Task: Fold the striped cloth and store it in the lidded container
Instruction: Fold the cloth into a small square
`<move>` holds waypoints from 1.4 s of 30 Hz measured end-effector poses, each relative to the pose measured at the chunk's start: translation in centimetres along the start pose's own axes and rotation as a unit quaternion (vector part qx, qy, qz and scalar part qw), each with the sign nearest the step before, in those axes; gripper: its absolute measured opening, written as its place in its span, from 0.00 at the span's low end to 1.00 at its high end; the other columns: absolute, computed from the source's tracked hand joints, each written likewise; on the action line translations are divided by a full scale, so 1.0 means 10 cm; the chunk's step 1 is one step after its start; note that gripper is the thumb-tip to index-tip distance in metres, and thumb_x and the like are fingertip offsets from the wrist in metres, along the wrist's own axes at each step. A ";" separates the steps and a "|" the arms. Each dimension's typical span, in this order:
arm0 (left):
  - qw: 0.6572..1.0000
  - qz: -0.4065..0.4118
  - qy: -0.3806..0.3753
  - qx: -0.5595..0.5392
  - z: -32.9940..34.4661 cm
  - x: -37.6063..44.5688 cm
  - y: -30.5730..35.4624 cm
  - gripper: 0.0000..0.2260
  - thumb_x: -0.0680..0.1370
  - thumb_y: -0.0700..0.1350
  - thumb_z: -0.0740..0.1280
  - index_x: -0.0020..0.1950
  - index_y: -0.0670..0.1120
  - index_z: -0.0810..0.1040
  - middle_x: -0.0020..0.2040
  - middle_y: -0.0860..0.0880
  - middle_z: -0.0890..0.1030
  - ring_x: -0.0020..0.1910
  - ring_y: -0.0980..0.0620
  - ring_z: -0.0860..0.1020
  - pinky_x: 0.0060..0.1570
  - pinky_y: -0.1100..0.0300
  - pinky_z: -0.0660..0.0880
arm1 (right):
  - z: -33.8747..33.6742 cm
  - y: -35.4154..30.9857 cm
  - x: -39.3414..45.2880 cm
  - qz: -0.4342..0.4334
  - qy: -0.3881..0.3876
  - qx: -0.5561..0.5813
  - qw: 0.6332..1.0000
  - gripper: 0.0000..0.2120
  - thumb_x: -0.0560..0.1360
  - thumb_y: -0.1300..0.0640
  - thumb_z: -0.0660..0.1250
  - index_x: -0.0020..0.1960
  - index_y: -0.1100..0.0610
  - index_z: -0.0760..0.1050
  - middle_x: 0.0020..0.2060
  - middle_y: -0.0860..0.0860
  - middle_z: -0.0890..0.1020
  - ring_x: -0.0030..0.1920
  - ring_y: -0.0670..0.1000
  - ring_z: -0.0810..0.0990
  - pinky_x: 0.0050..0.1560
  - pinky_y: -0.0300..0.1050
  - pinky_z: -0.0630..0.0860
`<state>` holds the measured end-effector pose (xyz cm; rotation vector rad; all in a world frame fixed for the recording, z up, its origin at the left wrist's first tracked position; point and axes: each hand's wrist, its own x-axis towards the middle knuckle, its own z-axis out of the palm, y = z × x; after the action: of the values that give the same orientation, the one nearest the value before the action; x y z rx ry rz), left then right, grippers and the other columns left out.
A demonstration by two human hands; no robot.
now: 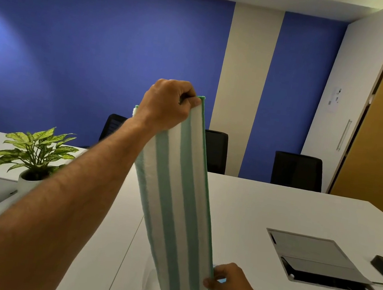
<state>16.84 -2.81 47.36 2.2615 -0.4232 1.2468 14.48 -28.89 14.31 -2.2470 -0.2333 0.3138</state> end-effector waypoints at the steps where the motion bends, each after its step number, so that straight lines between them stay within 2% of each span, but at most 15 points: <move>1: 1.000 0.001 0.002 0.002 -0.01 0.00 -0.02 0.07 0.77 0.50 0.70 0.45 0.48 0.84 0.39 0.50 0.84 0.39 0.49 0.79 0.44 0.54 0.78 | 0.00 0.04 0.01 0.002 0.006 -0.004 1.000 0.06 0.68 0.47 0.75 0.42 0.48 0.85 0.43 0.48 0.88 0.45 0.47 0.85 0.50 0.36 0.78; 2: 1.000 0.003 0.002 0.003 -0.01 0.00 -0.03 0.07 0.77 0.50 0.70 0.45 0.48 0.84 0.39 0.50 0.84 0.40 0.49 0.79 0.44 0.53 0.79 | 0.01 0.09 0.03 0.004 0.015 -0.003 1.000 0.06 0.68 0.51 0.76 0.43 0.51 0.86 0.42 0.48 0.88 0.44 0.47 0.85 0.52 0.40 0.80; 4: 1.000 0.008 0.004 0.006 -0.02 -0.01 -0.04 0.08 0.77 0.50 0.70 0.46 0.47 0.84 0.40 0.50 0.85 0.40 0.49 0.80 0.44 0.54 0.78 | -0.01 0.15 0.04 0.017 0.036 0.000 0.999 0.09 0.65 0.53 0.78 0.44 0.55 0.86 0.40 0.49 0.88 0.42 0.48 0.86 0.53 0.44 0.81; 6: 1.000 0.010 0.007 0.010 -0.03 -0.02 -0.07 0.08 0.78 0.50 0.70 0.47 0.46 0.84 0.41 0.49 0.85 0.40 0.50 0.79 0.43 0.55 0.77 | -0.04 0.18 0.03 0.037 0.054 -0.004 0.998 0.08 0.61 0.53 0.80 0.36 0.54 0.84 0.34 0.49 0.86 0.38 0.48 0.84 0.45 0.43 0.81; 9: 1.000 0.005 0.012 0.014 -0.04 -0.04 -0.13 0.09 0.78 0.50 0.70 0.47 0.45 0.84 0.41 0.48 0.85 0.40 0.48 0.80 0.42 0.54 0.78 | -0.11 0.27 0.01 0.053 0.086 -0.001 0.995 0.17 0.59 0.51 0.80 0.24 0.54 0.72 0.23 0.47 0.76 0.28 0.45 0.75 0.34 0.40 0.72; 14: 1.000 -0.011 0.014 0.026 -0.04 -0.12 -0.28 0.09 0.78 0.50 0.69 0.47 0.45 0.83 0.41 0.48 0.84 0.40 0.48 0.79 0.40 0.57 0.73 | -0.18 0.39 0.01 0.052 0.119 0.006 0.992 0.18 0.57 0.54 0.79 0.21 0.53 0.69 0.20 0.47 0.74 0.26 0.46 0.73 0.33 0.43 0.71; 16: 0.999 -0.019 0.018 0.027 -0.04 -0.17 -0.36 0.09 0.78 0.50 0.68 0.46 0.46 0.82 0.40 0.48 0.84 0.39 0.48 0.79 0.40 0.57 0.71 | -0.22 0.41 -0.01 0.033 0.132 0.016 0.991 0.16 0.57 0.57 0.78 0.25 0.53 0.70 0.21 0.48 0.74 0.27 0.47 0.73 0.33 0.45 0.72; 20: 0.997 -0.043 0.010 0.056 -0.05 -0.28 -0.55 0.09 0.80 0.51 0.66 0.49 0.46 0.79 0.37 0.47 0.80 0.37 0.46 0.77 0.37 0.57 0.66 | -0.34 0.48 -0.06 0.011 0.102 0.116 0.988 0.10 0.64 0.63 0.77 0.41 0.59 0.77 0.26 0.53 0.80 0.30 0.53 0.77 0.35 0.50 0.77; 23: 0.994 -0.068 0.002 0.084 -0.05 -0.38 -0.72 0.11 0.82 0.53 0.63 0.52 0.45 0.76 0.41 0.46 0.81 0.37 0.47 0.75 0.36 0.55 0.66 | -0.44 0.48 -0.09 0.000 0.076 0.148 0.986 0.03 0.68 0.61 0.73 0.41 0.59 0.84 0.33 0.55 0.83 0.36 0.53 0.80 0.40 0.52 0.76; 27: 0.986 -0.125 0.000 0.107 -0.05 -0.56 -0.94 0.13 0.82 0.55 0.60 0.54 0.46 0.75 0.43 0.47 0.79 0.39 0.44 0.73 0.39 0.52 0.68 | -0.61 0.41 -0.17 0.015 0.085 0.228 0.970 0.05 0.74 0.63 0.68 0.41 0.64 0.81 0.35 0.58 0.81 0.36 0.53 0.77 0.40 0.48 0.71; 30: 0.982 -0.168 -0.007 0.087 -0.03 -0.72 -1.10 0.13 0.82 0.55 0.61 0.52 0.46 0.74 0.43 0.45 0.80 0.40 0.42 0.75 0.40 0.51 0.70 | -0.76 0.40 -0.21 0.020 0.114 0.289 0.950 0.07 0.77 0.64 0.65 0.45 0.67 0.80 0.38 0.60 0.82 0.37 0.55 0.78 0.38 0.46 0.74; 36: 0.965 -0.263 0.000 0.004 0.05 -1.03 -1.26 0.12 0.82 0.54 0.62 0.51 0.46 0.76 0.45 0.47 0.80 0.43 0.45 0.77 0.41 0.53 0.71 | -1.04 0.29 -0.24 0.042 0.203 0.394 0.896 0.05 0.74 0.60 0.70 0.48 0.61 0.77 0.33 0.55 0.84 0.31 0.54 0.79 0.29 0.45 0.78; 38: 0.953 -0.303 0.005 -0.020 0.09 -1.14 -1.33 0.12 0.81 0.53 0.63 0.51 0.44 0.78 0.45 0.46 0.81 0.44 0.45 0.78 0.43 0.52 0.72 | -1.14 0.24 -0.28 0.043 0.189 0.425 0.884 0.09 0.72 0.62 0.71 0.51 0.59 0.75 0.35 0.55 0.83 0.32 0.54 0.79 0.27 0.44 0.78; 41: 0.935 -0.352 0.013 -0.044 0.14 -1.30 -1.44 0.12 0.81 0.52 0.65 0.51 0.43 0.79 0.46 0.44 0.82 0.46 0.43 0.79 0.45 0.51 0.73 | -1.29 0.17 -0.36 0.045 0.121 0.455 0.881 0.26 0.59 0.68 0.74 0.55 0.58 0.72 0.39 0.57 0.81 0.34 0.55 0.79 0.27 0.46 0.79; 42: 0.929 -0.367 0.015 -0.049 0.16 -1.35 -1.46 0.11 0.80 0.51 0.65 0.51 0.43 0.79 0.46 0.44 0.82 0.46 0.43 0.78 0.45 0.51 0.72 | -1.32 0.15 -0.37 0.039 0.106 0.459 0.881 0.25 0.58 0.69 0.72 0.53 0.58 0.72 0.39 0.57 0.80 0.32 0.54 0.80 0.27 0.45 0.79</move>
<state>18.10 8.53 31.01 2.0081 0.3515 0.8324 15.04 -40.39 21.93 -1.3253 0.1182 0.1597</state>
